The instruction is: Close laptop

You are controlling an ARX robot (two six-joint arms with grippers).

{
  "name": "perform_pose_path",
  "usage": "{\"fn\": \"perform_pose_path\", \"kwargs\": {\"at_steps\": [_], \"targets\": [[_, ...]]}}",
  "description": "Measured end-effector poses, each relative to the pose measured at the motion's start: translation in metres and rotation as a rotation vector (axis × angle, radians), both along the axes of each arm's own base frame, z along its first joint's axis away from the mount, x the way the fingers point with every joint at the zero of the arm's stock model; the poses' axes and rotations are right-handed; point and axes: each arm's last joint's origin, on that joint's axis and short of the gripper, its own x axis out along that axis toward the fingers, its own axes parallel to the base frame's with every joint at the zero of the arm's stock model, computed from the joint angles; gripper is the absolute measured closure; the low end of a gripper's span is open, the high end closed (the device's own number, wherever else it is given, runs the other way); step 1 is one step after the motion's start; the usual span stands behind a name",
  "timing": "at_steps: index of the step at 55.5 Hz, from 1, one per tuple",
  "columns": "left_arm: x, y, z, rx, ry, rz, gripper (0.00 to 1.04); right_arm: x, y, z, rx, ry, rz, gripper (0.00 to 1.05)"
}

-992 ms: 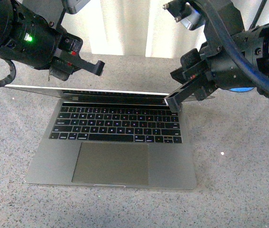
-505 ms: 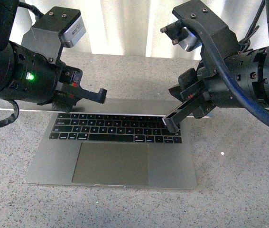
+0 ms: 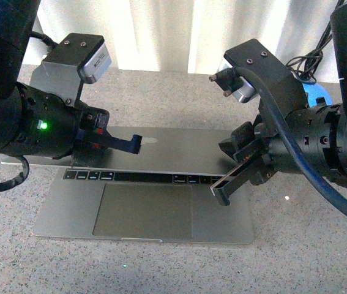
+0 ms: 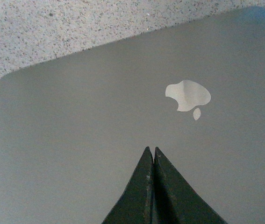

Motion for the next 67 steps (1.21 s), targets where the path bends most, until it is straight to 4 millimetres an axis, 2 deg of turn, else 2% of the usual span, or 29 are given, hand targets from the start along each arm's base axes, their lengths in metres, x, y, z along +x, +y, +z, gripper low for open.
{"fn": "perform_pose_path", "kwargs": {"at_steps": [33,67], "targets": [[-0.009,-0.002,-0.016,-0.031,0.047,0.001,1.01,-0.009,-0.001,-0.012,0.005,0.033,0.001,1.04],[-0.01,-0.002,-0.043,-0.058,0.11,0.01,1.01,-0.005,-0.011,-0.031,0.022,0.082,-0.019,1.04]]}}
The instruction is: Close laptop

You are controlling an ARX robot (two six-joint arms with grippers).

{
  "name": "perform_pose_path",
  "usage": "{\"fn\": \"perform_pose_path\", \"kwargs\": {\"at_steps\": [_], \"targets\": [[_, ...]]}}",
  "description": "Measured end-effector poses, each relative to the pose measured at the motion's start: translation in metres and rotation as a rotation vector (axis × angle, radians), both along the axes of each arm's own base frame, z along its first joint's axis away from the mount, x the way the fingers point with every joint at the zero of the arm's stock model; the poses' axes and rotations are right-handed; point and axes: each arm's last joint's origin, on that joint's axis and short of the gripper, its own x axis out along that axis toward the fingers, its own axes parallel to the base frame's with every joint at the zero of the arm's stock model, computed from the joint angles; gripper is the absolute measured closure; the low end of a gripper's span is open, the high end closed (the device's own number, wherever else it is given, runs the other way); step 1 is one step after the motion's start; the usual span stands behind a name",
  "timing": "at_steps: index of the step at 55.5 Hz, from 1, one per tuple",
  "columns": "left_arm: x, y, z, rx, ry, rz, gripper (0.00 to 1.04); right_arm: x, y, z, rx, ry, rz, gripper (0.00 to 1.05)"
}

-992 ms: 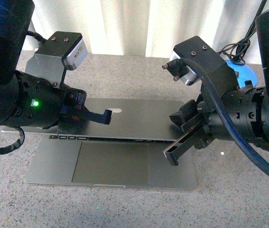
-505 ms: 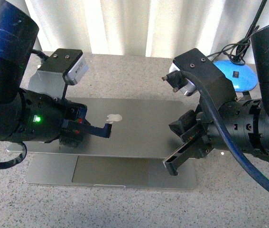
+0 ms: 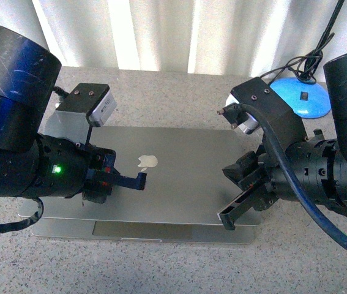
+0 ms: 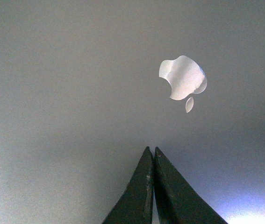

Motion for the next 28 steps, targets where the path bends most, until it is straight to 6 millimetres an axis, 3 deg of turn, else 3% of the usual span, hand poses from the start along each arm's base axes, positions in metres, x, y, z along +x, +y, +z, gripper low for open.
{"fn": "perform_pose_path", "kwargs": {"at_steps": [28], "targets": [[0.001,0.0,-0.001,-0.001,0.003,-0.002,1.01,-0.007,-0.003,-0.011,0.011,0.036,-0.009,1.04]]}}
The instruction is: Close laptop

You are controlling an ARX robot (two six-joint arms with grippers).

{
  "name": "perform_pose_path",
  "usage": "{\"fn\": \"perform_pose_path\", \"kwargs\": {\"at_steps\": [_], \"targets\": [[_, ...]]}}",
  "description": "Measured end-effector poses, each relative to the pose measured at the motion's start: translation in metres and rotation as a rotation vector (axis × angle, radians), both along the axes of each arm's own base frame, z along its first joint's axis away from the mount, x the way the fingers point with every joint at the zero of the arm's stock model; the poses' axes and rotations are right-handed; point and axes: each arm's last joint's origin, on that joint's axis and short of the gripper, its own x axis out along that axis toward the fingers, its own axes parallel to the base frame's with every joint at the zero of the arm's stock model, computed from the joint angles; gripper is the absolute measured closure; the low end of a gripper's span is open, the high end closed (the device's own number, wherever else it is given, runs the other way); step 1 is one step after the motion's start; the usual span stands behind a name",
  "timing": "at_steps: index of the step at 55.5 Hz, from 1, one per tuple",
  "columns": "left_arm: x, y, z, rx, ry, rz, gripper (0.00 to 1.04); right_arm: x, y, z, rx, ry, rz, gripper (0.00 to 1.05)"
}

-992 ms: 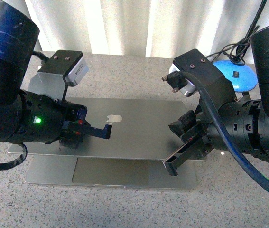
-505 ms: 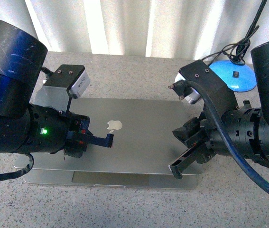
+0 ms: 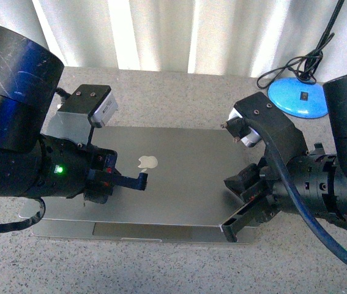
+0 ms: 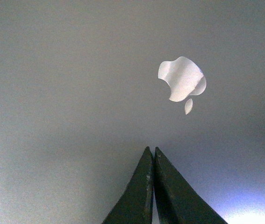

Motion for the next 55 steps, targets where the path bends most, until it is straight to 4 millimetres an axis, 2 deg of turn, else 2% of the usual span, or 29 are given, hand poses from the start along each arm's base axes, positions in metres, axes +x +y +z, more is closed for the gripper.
{"fn": "perform_pose_path", "kwargs": {"at_steps": [55], "targets": [[-0.009,0.008,-0.012,-0.022,0.019,0.029,1.01,-0.008,0.001,-0.012,-0.002,0.043,0.002,1.04]]}}
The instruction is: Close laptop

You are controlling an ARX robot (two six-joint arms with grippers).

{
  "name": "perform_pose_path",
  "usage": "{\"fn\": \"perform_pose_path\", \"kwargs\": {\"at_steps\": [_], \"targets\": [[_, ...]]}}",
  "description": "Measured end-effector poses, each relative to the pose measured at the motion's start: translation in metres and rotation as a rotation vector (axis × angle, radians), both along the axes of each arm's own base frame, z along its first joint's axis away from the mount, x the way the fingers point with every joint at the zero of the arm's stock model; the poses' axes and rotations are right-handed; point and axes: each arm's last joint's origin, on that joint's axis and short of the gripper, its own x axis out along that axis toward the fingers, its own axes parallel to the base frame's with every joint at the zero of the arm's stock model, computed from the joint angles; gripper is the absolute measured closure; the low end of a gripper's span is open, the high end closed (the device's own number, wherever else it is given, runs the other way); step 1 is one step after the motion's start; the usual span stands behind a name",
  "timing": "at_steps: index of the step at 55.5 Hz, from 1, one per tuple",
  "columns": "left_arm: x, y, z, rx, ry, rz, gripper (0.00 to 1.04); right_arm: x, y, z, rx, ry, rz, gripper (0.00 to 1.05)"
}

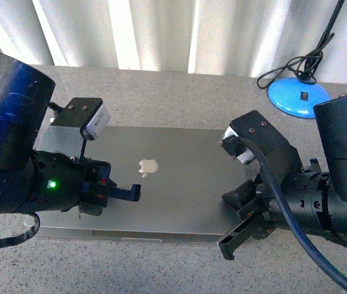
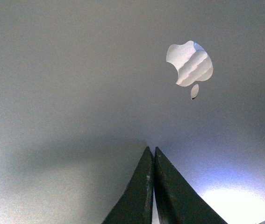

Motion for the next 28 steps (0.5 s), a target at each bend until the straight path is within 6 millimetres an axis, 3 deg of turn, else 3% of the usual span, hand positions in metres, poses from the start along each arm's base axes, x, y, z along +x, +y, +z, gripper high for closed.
{"fn": "perform_pose_path", "kwargs": {"at_steps": [28], "targets": [[0.0,0.007,-0.016,-0.025,0.037,0.035,1.01,0.004,0.0,-0.011,-0.006,0.05,0.0,1.04]]}}
